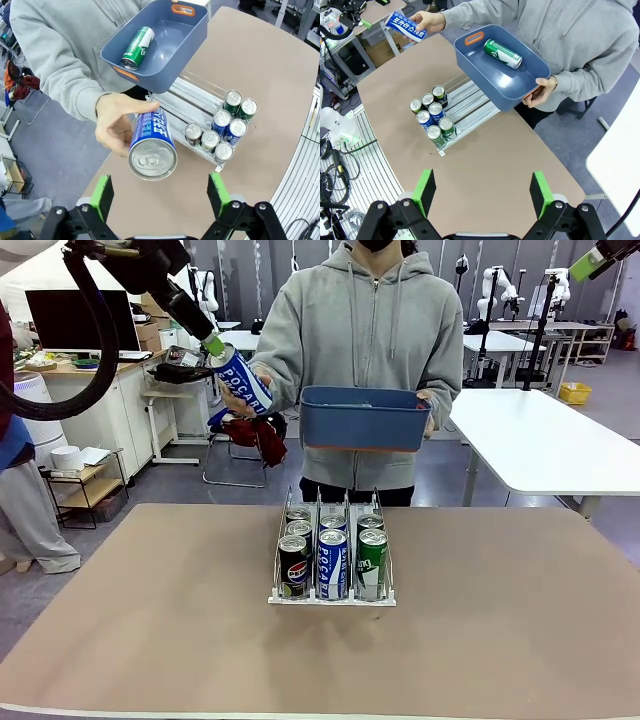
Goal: Fill the beverage cans into the dispenser.
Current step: Pick up the Ionic drink handed by the human.
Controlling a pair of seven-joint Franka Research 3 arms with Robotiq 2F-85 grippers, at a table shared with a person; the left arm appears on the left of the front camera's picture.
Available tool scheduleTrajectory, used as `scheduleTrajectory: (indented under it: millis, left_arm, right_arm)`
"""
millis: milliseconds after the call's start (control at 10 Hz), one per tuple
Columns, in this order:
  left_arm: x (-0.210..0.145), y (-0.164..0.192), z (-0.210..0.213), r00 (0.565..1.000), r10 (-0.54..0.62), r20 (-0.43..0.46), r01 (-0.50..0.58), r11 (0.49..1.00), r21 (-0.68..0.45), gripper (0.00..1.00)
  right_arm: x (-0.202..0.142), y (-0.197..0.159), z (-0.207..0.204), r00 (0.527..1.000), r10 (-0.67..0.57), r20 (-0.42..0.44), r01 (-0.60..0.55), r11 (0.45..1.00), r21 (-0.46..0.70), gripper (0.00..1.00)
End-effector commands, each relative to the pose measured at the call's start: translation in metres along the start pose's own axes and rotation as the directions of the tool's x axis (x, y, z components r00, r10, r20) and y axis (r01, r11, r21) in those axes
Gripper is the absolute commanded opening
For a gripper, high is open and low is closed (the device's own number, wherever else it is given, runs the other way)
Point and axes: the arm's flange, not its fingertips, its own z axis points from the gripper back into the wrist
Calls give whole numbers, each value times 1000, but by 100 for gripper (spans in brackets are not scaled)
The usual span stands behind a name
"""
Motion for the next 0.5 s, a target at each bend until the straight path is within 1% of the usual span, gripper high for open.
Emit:
scheduleTrajectory:
  millis: [0, 200, 300, 400]
  left_arm:
    - [-2, -4, 6, 1000, 3, 6, -3, 1000, 3, 100]
    - [1, -2, 3, 1000, -3, 4, 3, 1000, 2, 100]
    - [-1, -1, -5, 1000, 14, 6, -14, 1000, -28, 100]
    - [1, -2, -11, 1000, 11, 23, -11, 1000, -17, 100]
  right_arm:
    - [-1, 1, 0, 1000, -5, -1, 5, 1000, 2, 100]
    - [-1, 1, 0, 1000, -5, -1, 5, 1000, 2, 100]
    - [-1, 1, 0, 1000, -5, -1, 5, 1000, 2, 100]
    - [-1, 1, 0, 1000, -5, -1, 5, 1000, 2, 100]
